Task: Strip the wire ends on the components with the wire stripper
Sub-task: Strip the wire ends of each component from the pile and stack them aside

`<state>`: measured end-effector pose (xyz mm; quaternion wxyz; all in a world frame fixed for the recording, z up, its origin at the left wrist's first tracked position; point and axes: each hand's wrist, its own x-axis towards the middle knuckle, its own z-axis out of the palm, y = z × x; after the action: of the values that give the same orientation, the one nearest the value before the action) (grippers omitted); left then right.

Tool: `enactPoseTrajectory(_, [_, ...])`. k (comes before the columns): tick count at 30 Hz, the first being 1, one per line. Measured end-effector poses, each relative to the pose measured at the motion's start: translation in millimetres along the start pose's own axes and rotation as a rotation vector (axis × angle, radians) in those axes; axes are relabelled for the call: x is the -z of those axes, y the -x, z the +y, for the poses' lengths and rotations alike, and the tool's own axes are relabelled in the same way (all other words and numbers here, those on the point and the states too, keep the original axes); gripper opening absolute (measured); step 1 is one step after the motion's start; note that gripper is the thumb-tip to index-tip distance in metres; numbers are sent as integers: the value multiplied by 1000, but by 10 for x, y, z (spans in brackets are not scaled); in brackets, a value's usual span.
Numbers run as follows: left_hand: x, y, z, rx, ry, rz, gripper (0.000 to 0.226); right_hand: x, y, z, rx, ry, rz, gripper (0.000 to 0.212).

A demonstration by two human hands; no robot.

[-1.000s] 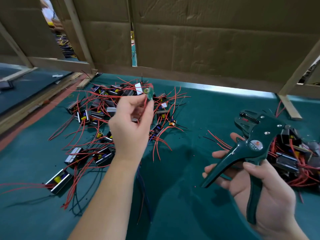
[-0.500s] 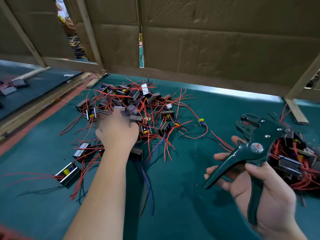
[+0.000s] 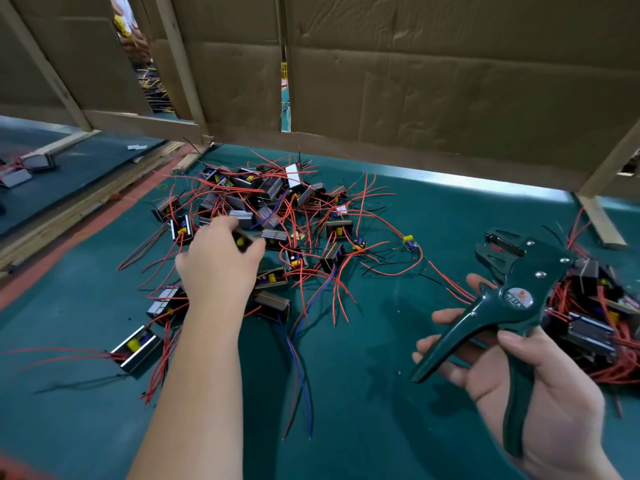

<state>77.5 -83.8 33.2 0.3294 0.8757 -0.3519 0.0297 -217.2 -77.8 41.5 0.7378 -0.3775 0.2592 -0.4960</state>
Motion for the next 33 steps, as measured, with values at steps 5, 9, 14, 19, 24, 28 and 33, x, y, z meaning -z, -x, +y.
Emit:
enactPoseTrajectory(5, [40, 102, 188, -355, 630, 189, 66, -23, -9, -4, 1, -9, 5, 93])
enactPoseTrajectory(9, [-3, 271, 429, -288, 983, 42, 55, -19, -15, 5, -1, -5, 13, 89])
enactPoseTrajectory(14, [-22, 366, 613, 144, 1624, -365, 33, -35, -16, 17, -14, -6, 14, 101])
enactPoseTrajectory(19, [-22, 326, 560, 430, 1724, -497, 32, -18, -25, 23, -23, -19, -2, 97])
enactPoseTrajectory(24, [3, 320, 562, 481, 1576, -463, 43, -12, -30, 27, -30, -31, -2, 98])
enactPoseTrajectory(28, [-14, 352, 588, 444, 1598, -456, 34, -8, -34, 40, -37, -18, -6, 99])
enactPoseTrajectory(33, [-21, 382, 608, 329, 1641, -577, 4, 0, -31, 52, -34, -6, -8, 99])
